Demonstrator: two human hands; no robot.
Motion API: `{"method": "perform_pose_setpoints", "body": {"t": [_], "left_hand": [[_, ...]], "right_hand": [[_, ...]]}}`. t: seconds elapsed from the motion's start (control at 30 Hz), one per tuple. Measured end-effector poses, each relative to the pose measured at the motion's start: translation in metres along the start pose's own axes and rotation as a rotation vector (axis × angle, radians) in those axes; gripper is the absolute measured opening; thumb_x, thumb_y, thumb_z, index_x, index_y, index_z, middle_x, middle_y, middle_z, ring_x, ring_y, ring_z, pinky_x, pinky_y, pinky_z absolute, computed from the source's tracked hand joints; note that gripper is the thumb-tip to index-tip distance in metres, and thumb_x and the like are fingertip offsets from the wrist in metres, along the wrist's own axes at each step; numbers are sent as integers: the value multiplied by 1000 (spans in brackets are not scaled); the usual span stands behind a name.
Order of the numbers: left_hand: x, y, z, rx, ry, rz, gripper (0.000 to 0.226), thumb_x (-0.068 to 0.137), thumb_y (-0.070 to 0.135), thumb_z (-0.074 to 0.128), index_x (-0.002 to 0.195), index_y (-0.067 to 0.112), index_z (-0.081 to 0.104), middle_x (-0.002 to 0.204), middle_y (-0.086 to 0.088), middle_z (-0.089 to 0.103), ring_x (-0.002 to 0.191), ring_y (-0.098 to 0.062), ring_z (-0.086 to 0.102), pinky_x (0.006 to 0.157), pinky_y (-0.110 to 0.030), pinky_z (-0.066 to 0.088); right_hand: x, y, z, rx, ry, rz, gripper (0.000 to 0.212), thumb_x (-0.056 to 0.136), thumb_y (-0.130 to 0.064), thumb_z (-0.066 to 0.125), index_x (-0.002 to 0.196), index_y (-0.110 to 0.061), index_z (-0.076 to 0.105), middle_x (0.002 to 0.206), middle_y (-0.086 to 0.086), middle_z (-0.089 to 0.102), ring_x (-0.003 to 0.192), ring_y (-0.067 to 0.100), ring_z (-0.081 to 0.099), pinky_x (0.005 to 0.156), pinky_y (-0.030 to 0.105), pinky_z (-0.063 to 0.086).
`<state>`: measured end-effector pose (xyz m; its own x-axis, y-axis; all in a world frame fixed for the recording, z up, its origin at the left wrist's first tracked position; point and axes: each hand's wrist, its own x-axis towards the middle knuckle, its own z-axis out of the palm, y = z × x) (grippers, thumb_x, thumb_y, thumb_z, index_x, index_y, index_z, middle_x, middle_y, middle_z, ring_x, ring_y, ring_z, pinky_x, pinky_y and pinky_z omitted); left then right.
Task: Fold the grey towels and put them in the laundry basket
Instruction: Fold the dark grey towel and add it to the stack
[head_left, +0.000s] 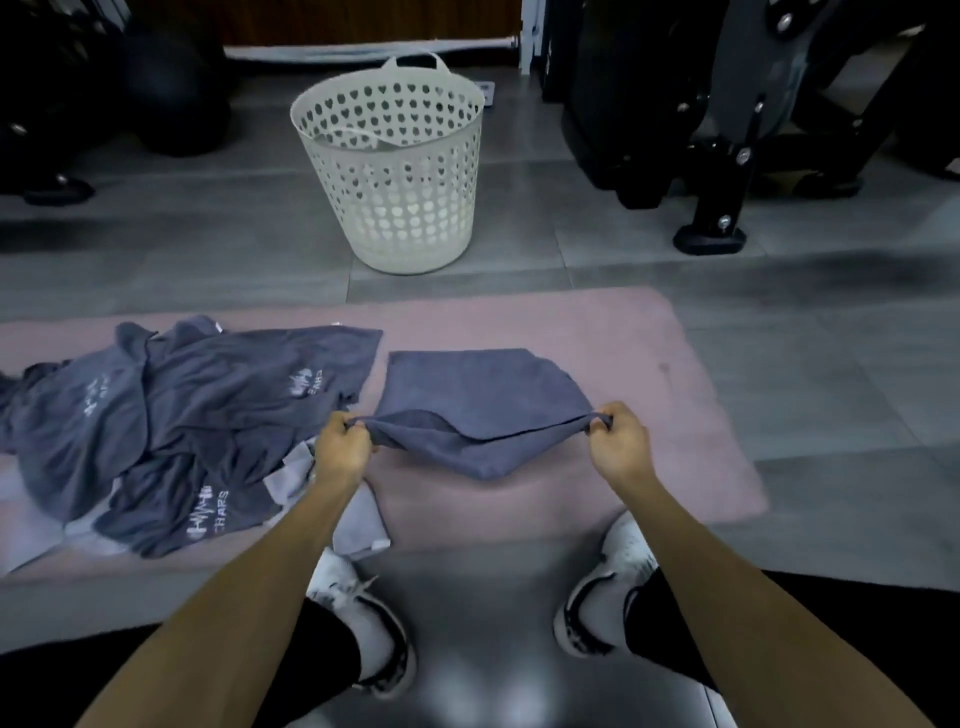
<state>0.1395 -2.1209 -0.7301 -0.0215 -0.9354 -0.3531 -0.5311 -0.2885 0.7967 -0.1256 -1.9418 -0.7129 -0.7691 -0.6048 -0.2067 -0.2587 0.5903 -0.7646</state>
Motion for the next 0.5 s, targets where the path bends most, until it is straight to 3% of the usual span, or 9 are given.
{"method": "perform_pose_setpoints", "body": {"t": [0.07, 0.13, 0.27, 0.37, 0.5], "left_hand": [[-11, -22, -1, 41, 5, -13, 16, 95, 7, 41, 83, 13, 50, 79, -13, 54, 81, -33, 58, 78, -49, 54], [-15, -42, -1, 59, -18, -18, 19, 94, 12, 43, 78, 19, 49, 87, -15, 58, 85, -36, 61, 80, -52, 54], [-8, -84, 2, 41, -50, -28, 10, 83, 22, 44, 76, 16, 49, 88, -21, 65, 82, -38, 66, 78, -58, 54], [-18, -87, 2, 49, -56, -40, 10, 83, 19, 45, 75, 16, 51, 82, -19, 66, 79, -40, 66, 76, -55, 56], [-13, -75, 12, 33, -53, -27, 17, 85, 12, 47, 71, 20, 52, 71, -9, 59, 75, -35, 65, 78, -55, 56]], "right_hand": [[-19, 21, 8, 3, -8, 35, 11, 92, -1, 44, 90, -6, 54, 93, 12, 58, 83, 27, 53, 65, 25, 34], [-35, 36, 14, 2, -6, 78, 12, 91, -3, 45, 93, -7, 56, 96, 12, 60, 86, 27, 53, 71, 25, 36], [-55, 56, 21, -24, -21, 98, 17, 89, -5, 46, 99, -5, 60, 101, 12, 63, 89, 27, 55, 76, 30, 41], [-60, 64, 27, -60, -35, 93, 17, 90, -7, 46, 101, -5, 59, 104, 14, 64, 97, 32, 58, 83, 36, 46], [-51, 60, 35, -51, 7, 29, 18, 91, -8, 46, 101, -4, 60, 100, 15, 66, 94, 33, 60, 82, 37, 47]]}}
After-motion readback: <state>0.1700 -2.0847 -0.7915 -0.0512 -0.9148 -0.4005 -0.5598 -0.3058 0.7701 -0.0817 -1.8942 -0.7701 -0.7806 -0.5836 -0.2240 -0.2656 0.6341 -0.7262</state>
